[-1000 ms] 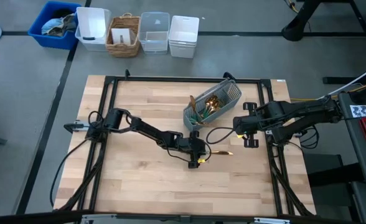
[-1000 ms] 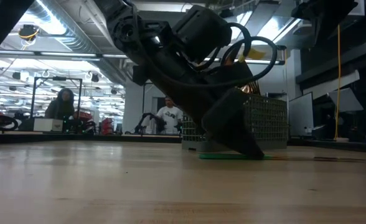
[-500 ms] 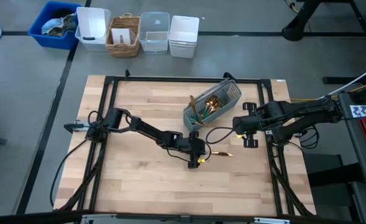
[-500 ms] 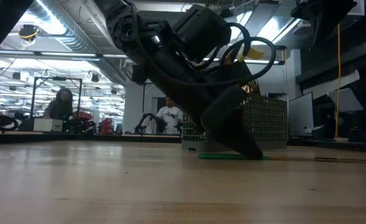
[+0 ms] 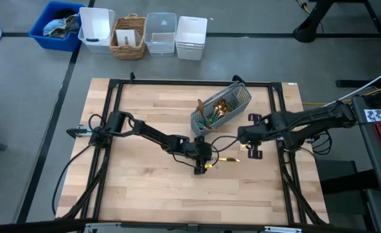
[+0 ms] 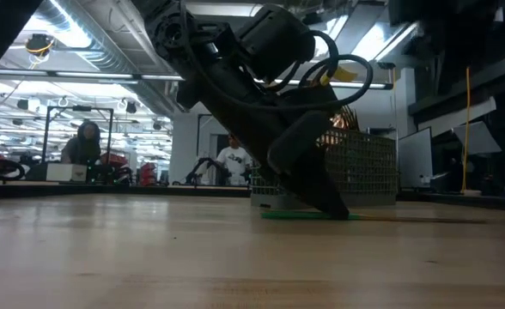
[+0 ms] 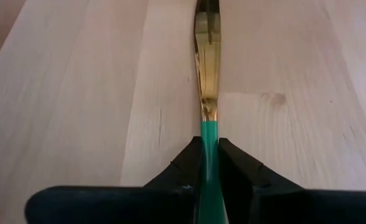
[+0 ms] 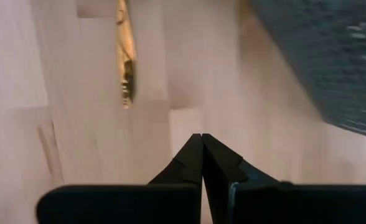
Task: Sort silverware
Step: Put the knife into the basket
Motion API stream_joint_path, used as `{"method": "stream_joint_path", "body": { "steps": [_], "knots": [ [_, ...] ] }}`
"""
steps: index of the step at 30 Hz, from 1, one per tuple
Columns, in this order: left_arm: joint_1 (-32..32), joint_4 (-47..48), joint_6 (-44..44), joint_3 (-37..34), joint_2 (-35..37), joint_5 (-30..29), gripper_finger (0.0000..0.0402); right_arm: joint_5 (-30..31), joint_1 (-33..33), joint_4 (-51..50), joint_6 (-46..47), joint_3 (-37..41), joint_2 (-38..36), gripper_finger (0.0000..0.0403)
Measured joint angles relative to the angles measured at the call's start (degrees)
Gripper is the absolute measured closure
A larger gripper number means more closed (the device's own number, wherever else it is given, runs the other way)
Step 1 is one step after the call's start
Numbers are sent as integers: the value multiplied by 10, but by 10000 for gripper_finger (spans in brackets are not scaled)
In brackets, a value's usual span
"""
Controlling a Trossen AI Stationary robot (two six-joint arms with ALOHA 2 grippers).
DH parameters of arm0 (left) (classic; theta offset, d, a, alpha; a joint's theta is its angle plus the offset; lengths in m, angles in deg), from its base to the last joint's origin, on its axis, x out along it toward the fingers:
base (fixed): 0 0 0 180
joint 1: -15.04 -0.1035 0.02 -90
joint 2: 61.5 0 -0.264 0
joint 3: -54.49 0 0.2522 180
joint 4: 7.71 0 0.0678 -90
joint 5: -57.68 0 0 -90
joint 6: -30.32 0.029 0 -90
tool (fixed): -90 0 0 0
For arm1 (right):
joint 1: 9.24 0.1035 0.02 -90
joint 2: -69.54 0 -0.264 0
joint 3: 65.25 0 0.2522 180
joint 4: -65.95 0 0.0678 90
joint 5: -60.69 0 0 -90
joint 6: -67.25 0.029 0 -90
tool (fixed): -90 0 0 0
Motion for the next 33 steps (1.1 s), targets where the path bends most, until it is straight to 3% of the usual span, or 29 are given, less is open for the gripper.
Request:
{"method": "stream_joint_path", "body": {
  "steps": [8,14,18,27,33],
  "knots": [
    [-2,0,-79,0,1,24,366,-60,0,264,-1,163,0,393],
    [-2,-1,-127,0,1,27,368,-131,0,431,-1,245,0,393],
    [-3,-1,-134,0,1,28,368,-165,0,463,-1,265,0,393],
    [-12,-1,-137,1,1,34,368,-175,0,466,-1,268,0,390],
    [-13,-2,-136,1,1,43,364,-174,0,466,-1,268,0,330]
  ]
}}
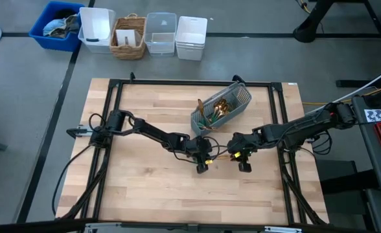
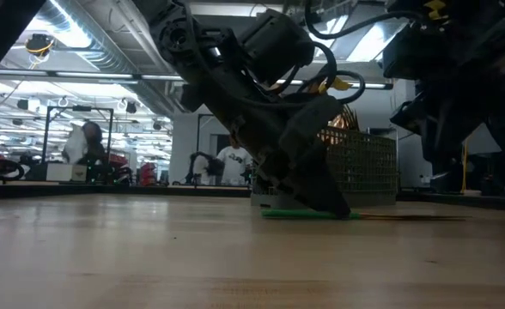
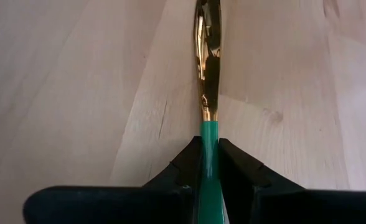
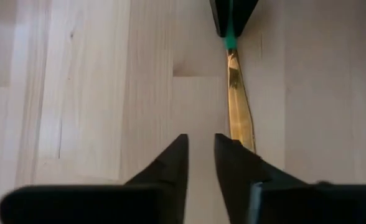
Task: Sort silverware
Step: Put the knife into the basket
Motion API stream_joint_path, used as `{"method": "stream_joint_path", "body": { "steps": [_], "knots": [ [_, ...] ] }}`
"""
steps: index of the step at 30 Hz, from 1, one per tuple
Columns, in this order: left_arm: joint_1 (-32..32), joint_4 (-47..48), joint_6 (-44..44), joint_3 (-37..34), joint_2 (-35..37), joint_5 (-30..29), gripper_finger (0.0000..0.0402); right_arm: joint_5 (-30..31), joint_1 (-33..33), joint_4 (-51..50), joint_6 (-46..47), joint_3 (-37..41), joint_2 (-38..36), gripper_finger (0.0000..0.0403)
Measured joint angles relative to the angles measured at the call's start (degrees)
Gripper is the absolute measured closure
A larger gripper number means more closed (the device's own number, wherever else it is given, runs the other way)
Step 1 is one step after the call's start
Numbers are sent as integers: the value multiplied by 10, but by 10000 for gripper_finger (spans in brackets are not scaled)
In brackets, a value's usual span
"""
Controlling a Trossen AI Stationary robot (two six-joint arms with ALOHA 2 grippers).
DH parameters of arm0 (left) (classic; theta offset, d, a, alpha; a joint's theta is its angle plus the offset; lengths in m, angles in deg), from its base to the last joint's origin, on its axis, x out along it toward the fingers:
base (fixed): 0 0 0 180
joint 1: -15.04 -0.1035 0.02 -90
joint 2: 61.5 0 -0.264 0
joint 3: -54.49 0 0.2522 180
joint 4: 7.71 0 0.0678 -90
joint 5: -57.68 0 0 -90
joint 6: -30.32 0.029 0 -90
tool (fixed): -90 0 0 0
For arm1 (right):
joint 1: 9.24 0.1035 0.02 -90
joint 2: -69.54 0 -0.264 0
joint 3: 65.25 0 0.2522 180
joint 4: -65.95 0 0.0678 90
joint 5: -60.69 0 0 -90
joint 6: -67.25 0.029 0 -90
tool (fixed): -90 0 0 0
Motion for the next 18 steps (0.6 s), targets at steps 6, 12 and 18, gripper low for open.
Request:
{"method": "stream_joint_path", "body": {
  "steps": [6,12,18],
  "knots": [
    [-3,-1,-39,0,0,21,362,5,0,0,-25,0,15,273],
    [-4,-1,-66,0,0,26,362,14,0,0,-68,0,55,271],
    [-4,-2,-76,0,0,26,361,69,0,0,-82,0,98,276]
  ]
}}
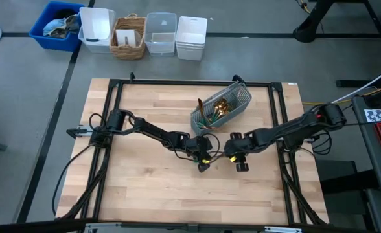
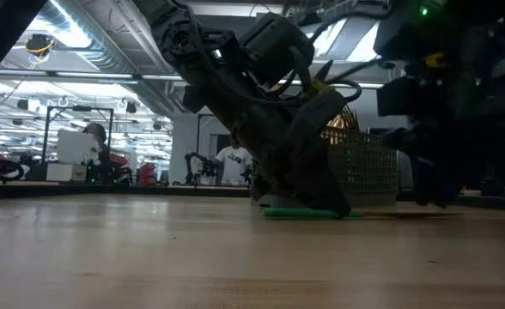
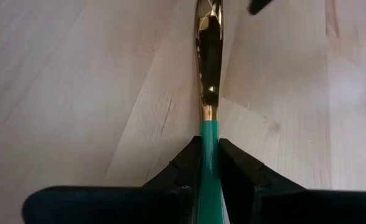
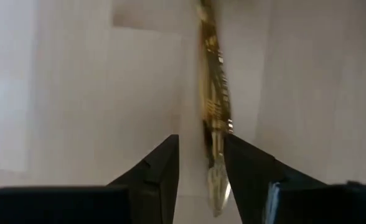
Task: Sort silverware
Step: Put the knife into the basket
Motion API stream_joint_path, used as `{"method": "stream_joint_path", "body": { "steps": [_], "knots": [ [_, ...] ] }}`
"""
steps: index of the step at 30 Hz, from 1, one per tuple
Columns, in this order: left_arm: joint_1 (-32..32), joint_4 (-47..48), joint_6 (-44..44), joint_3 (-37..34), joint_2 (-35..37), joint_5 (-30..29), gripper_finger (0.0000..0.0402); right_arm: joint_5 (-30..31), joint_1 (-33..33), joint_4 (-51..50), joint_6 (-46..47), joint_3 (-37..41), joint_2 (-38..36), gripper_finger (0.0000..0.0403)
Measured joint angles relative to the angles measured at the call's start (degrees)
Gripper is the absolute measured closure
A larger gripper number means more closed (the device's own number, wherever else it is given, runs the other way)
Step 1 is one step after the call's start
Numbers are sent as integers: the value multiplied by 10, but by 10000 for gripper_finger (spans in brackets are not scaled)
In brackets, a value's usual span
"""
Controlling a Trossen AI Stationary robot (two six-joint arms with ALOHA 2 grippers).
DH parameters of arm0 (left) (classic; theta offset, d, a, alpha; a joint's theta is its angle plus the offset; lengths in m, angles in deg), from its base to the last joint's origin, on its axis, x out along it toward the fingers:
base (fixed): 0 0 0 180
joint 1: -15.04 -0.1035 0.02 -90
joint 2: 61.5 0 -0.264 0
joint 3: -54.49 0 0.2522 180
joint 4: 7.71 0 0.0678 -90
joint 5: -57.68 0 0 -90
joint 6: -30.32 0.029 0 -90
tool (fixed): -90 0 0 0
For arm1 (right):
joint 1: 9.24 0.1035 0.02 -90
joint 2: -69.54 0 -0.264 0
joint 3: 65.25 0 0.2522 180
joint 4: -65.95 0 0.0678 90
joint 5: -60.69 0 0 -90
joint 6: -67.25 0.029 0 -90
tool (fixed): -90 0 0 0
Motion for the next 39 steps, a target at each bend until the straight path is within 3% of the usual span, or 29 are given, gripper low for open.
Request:
{"method": "stream_joint_path", "body": {
  "steps": [11,30,39],
  "knots": [
    [0,0,0,0,0,1,361,36,0,3,-1,-2,47,276],
    [-3,-2,-9,0,0,27,361,52,0,7,-1,-1,49,277],
    [-3,-1,-9,0,0,29,361,58,0,14,-2,-1,50,340]
  ]
}}
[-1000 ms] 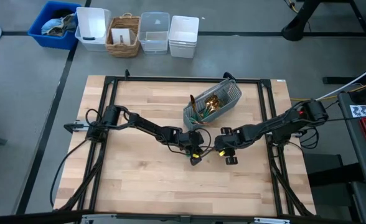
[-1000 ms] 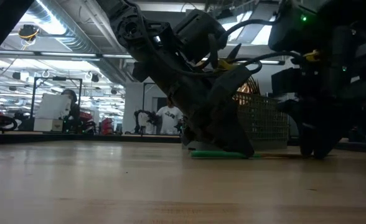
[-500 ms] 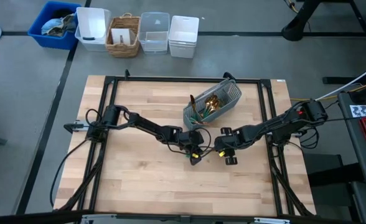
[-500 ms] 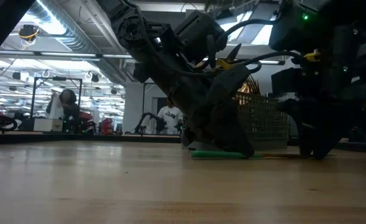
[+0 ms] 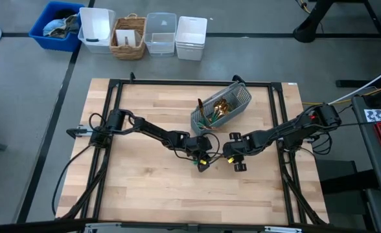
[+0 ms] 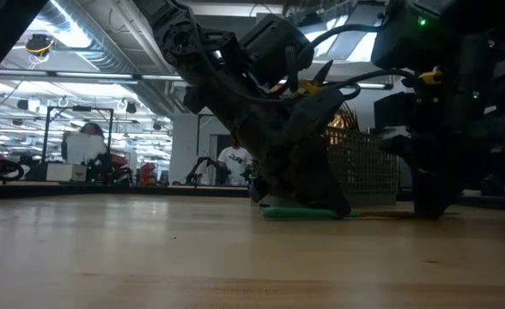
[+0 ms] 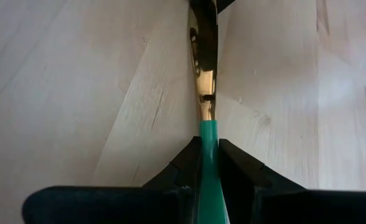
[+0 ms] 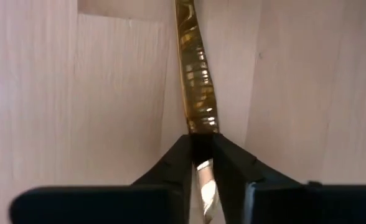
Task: Sort silverware
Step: Put the knife into the basket
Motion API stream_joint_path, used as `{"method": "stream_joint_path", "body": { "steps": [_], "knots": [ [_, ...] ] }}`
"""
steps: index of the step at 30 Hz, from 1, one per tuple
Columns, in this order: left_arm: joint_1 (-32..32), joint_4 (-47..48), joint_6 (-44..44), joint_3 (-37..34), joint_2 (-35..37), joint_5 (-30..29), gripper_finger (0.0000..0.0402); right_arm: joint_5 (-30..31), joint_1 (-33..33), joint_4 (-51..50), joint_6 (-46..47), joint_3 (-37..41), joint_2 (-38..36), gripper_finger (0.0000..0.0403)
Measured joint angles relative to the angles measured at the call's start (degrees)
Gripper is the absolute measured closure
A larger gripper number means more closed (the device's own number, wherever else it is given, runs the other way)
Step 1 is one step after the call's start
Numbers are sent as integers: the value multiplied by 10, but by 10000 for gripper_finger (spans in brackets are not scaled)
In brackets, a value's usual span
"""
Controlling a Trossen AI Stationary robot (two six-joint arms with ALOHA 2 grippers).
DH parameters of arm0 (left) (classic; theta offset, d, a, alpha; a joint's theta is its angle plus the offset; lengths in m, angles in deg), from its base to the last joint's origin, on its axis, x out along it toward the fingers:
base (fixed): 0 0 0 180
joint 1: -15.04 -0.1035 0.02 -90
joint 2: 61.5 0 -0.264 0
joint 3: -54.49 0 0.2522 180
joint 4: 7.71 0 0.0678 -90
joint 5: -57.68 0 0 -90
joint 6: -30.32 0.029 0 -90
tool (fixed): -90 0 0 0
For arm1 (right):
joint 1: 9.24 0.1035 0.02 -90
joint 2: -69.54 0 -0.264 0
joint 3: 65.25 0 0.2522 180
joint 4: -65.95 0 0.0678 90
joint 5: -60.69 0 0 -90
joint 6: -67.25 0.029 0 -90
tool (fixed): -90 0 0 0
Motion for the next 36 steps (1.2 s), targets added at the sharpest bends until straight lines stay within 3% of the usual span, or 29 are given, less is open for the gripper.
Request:
{"method": "stream_joint_path", "body": {
  "steps": [7,23,36],
  "knots": [
    [0,-1,-1,0,0,12,361,2,0,0,-2,0,0,377],
    [-4,-9,-7,0,0,16,361,-13,-1,0,-3,0,-1,380],
    [-7,-13,-31,0,-1,19,361,-6,-1,13,-10,1,0,296]
  ]
}}
